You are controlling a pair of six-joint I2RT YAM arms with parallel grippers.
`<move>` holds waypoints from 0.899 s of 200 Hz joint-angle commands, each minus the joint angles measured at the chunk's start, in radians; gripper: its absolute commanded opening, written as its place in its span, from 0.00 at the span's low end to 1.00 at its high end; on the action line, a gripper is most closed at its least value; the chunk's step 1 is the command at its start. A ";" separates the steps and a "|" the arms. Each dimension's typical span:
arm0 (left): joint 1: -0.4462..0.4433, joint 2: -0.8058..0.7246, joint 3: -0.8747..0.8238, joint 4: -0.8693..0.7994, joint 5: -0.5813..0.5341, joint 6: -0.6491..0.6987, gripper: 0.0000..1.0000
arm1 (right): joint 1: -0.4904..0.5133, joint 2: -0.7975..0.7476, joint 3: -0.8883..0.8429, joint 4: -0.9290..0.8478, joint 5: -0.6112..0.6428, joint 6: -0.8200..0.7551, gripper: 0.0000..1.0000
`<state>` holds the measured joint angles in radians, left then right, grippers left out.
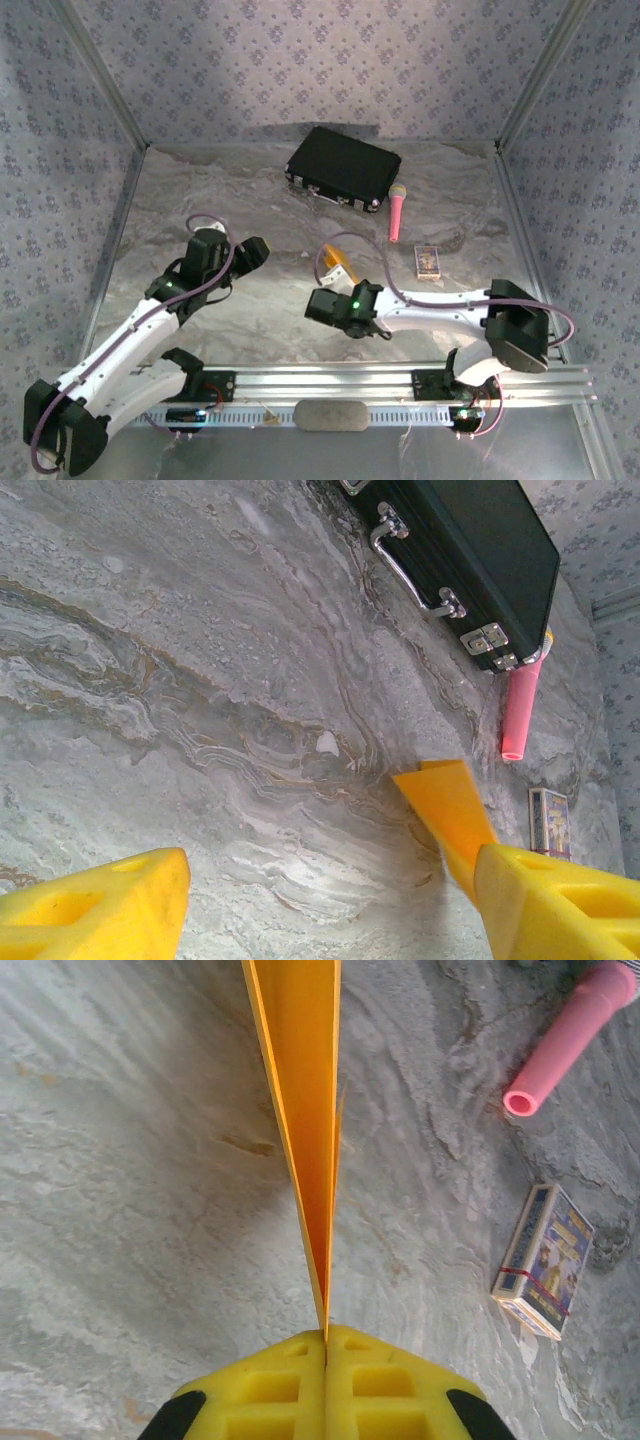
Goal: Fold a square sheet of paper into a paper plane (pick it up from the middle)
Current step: Turn over the paper at the center of the table.
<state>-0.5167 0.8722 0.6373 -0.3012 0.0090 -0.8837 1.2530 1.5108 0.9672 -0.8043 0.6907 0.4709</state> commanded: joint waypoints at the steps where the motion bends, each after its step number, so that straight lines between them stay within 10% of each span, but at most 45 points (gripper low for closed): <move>1: 0.011 -0.024 -0.004 -0.037 -0.014 -0.011 0.75 | 0.028 0.058 0.045 -0.020 -0.034 -0.026 0.06; 105: 0.029 -0.052 -0.041 -0.042 0.031 -0.010 0.75 | -0.038 -0.035 -0.028 0.257 -0.440 -0.015 0.44; 180: 0.029 0.042 -0.046 0.039 0.182 -0.008 0.59 | -0.450 -0.166 -0.366 0.709 -0.990 0.084 0.11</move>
<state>-0.4908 0.9024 0.5991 -0.3088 0.1173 -0.8913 0.8597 1.3334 0.6544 -0.2600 -0.0753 0.5095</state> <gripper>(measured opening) 0.636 0.127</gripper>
